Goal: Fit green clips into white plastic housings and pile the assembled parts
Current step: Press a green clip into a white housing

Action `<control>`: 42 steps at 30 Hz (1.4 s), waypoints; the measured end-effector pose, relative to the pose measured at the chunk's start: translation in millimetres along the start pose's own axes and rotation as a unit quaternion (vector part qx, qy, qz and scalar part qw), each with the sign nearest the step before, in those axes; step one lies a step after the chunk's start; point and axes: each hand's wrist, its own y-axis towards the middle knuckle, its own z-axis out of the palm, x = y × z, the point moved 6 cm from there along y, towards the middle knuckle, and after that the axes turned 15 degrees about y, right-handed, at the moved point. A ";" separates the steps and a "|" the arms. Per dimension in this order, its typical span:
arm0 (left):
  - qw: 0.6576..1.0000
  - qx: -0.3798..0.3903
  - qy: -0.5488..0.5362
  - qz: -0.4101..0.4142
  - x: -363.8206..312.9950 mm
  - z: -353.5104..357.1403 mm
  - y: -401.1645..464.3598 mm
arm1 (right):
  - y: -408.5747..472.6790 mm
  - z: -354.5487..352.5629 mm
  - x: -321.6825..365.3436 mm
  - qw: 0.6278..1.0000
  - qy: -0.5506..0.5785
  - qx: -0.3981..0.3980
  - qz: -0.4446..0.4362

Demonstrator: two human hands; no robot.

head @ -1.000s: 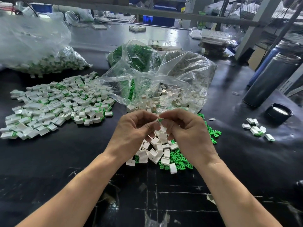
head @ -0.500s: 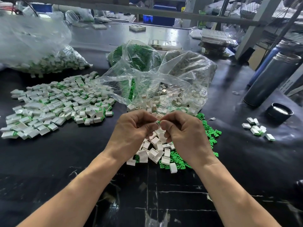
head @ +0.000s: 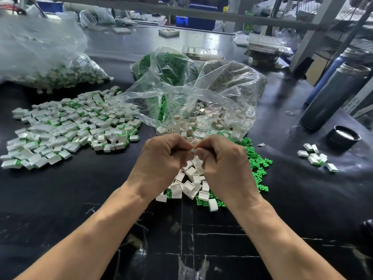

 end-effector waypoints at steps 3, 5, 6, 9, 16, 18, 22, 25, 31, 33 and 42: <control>1.000 -0.001 0.007 0.004 -0.6 -0.8 -0.2 | -1.6 0.3 -0.1 1.000 -0.008 -0.010 -0.002; 1.000 0.004 0.020 0.011 -0.8 -1.2 0.0 | -3.3 2.6 0.7 1.000 -0.016 -0.006 -0.008; 0.999 0.010 0.032 0.016 -0.8 -1.2 0.4 | -3.9 4.0 0.3 1.000 -0.024 -0.002 -0.010; 0.998 0.016 0.056 0.022 -1.1 -1.4 0.4 | -4.6 5.5 -7.1 1.000 0.000 0.001 0.022; 0.998 -0.002 -0.063 -0.002 -0.8 -3.5 3.3 | -3.2 3.5 -22.5 0.947 0.284 -0.054 0.142; 0.998 -0.004 -0.070 0.005 -2.9 -2.2 2.1 | -2.7 4.5 -24.4 0.927 0.329 -0.050 0.173; 0.994 -0.006 -0.111 -0.010 -6.4 4.1 -0.1 | -6.3 18.7 -24.4 0.898 0.368 0.005 0.239; 0.987 0.014 -0.161 -0.004 -12.6 10.0 -2.2 | -8.2 24.3 -21.4 0.898 0.361 0.002 0.251; 0.978 0.032 -0.206 0.008 -20.8 20.0 -9.9 | -9.9 24.9 -21.9 0.889 0.377 -0.027 0.260; 0.975 0.029 -0.218 0.014 -22.4 21.1 -9.7 | -9.2 25.7 -21.5 0.888 0.379 -0.028 0.259; 0.979 0.026 -0.200 0.031 -21.8 23.3 -7.8 | -7.3 21.0 -24.0 0.940 0.269 -0.060 0.202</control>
